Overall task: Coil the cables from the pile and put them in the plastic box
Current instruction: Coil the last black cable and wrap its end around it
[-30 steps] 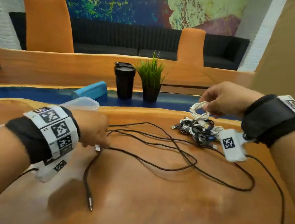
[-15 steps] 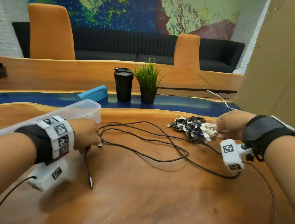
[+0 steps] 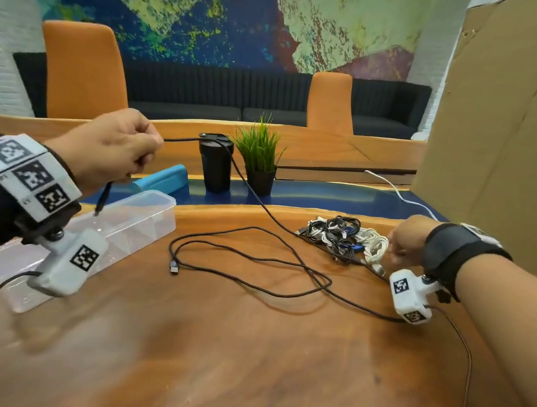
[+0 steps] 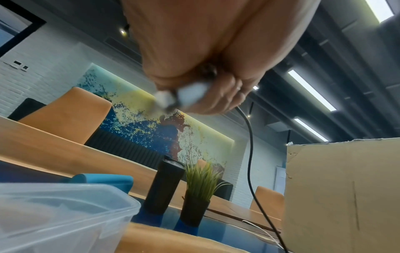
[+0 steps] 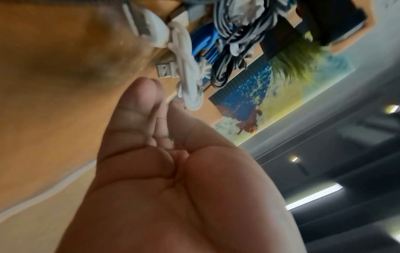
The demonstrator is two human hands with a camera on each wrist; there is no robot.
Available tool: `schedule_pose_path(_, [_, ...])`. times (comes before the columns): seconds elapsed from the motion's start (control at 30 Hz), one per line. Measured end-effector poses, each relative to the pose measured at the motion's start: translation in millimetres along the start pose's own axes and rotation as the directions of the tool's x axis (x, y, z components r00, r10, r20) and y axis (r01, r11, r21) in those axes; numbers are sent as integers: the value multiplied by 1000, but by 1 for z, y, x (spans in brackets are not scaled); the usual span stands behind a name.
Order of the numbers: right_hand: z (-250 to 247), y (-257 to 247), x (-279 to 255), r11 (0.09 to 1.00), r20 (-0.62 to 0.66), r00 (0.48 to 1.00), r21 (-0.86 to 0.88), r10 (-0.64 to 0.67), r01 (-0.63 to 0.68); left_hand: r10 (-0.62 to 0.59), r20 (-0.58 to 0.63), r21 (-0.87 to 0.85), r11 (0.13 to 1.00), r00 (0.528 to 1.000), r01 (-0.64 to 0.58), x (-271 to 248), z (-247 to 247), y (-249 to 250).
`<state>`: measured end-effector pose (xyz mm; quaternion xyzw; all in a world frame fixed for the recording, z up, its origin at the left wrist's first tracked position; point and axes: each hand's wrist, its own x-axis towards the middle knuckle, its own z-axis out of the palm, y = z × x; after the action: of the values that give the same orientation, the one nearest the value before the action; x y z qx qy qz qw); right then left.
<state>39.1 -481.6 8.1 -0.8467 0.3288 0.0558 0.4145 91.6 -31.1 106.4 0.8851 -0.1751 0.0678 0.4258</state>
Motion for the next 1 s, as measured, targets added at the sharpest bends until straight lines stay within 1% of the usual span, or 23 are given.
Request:
schedule_pose_path(0.03, [2, -2, -2, 998, 4, 1000, -55, -18, 18, 15, -28, -11, 1000, 999, -15, 1, 1, 0])
schedule_pose_path(0.07, [2, -4, -5, 998, -3, 1000, -56, -14, 14, 20, -60, -40, 999, 998, -23, 3, 1, 1])
schedule_pose_path(0.1, [4, -7, -10, 993, 2, 1000, -120, -14, 14, 23, -90, -78, 997, 996, -30, 5, 1, 2])
schedule_pose_path(0.13, [4, -10, -21, 968, -8, 1000, -253, 7, -9, 26, -113, -119, 992, 993, -40, 7, -1, 4])
schedule_pose_path(0.17, [5, -14, -31, 918, -32, 999, -395, 4, -16, 28, -129, -153, 987, 991, -48, 9, -3, 6])
schedule_pose_path(0.2, [5, -14, -37, 838, -59, 997, -546, -45, 5, 26, -143, -181, 982, 989, -52, 12, -5, 7])
schedule_pose_path(0.23, [6, -11, -43, 774, -51, 998, -633, -38, -3, 21, -157, -205, 977, 987, -53, 15, -8, 8])
schedule_pose_path(0.27, [8, -8, -47, 718, -9, 1000, -696, -17, 6, 14, -168, -222, 974, 986, -52, 19, -11, 8])
schedule_pose_path(0.3, [11, -4, -48, 683, 23, 1000, -730, 13, 8, 6, -178, -236, 970, 984, -49, 23, -14, 7])
schedule_pose_path(0.37, [15, 2, -51, 659, 97, 990, -752, 98, 8, -12, -176, -261, 965, 984, -35, 31, -20, 5])
schedule_pose_path(0.43, [18, 5, -52, 649, 145, 984, -760, 106, 42, -44, -150, -281, 960, 988, 0, 33, -26, 6])
schedule_pose_path(0.47, [20, 4, -52, 625, 166, 983, -776, 74, 84, -57, -145, -283, 959, 988, 13, 31, -28, 9])
schedule_pose_path(0.53, [23, 1, -55, 547, 186, 982, -822, -12, 162, -47, -145, -283, 959, 988, 4, 21, -27, 16])
schedule_pose_path(0.63, [26, -15, -64, 451, 174, 981, -871, -82, 192, 21, -110, -296, 954, 994, -53, 3, -21, 34])
schedule_pose_path(0.67, [29, -27, -72, 429, 155, 976, -879, -153, 207, 33, -114, -295, 953, 993, -66, -2, -23, 37])
schedule_pose_path(0.7, [23, -38, -81, 445, 118, 966, -870, -228, 212, 39, -112, -321, 944, 993, -73, -3, -18, 44])
schedule_pose_path(0.73, [23, -53, -92, 479, 103, 945, -841, -312, 250, 27, -125, -346, 936, 992, -69, -6, -20, 49])
schedule_pose_path(0.77, [20, -70, -103, 514, 84, 910, -802, -405, 303, 24, -132, -369, 927, 991, -72, -9, -20, 55])
schedule_pose_path(0.83, [17, -99, -127, 556, 50, 806, -699, -589, 450, 39, -117, -385, 919, 992, -82, -13, -18, 68])
schedule_pose_path(0.87, [18, -111, -135, 581, 24, 745, -610, -666, 539, 54, -100, -375, 923, 994, -88, -15, -15, 72])
schedule_pose_path(0.93, [30, -133, -153, 600, 15, 652, -374, -758, 707, 88, -51, -334, 937, 995, -100, -17, -6, 75])
schedule_pose_path(0.97, [42, -142, -159, 601, 32, 632, -279, -774, 749, 104, -23, -308, 945, 994, -106, -18, 1, 74])
schedule_pose_path(1.0, [56, -149, -161, 614, 56, 634, -200, -771, 764, 116, 3, -280, 954, 993, -110, -18, 8, 71])
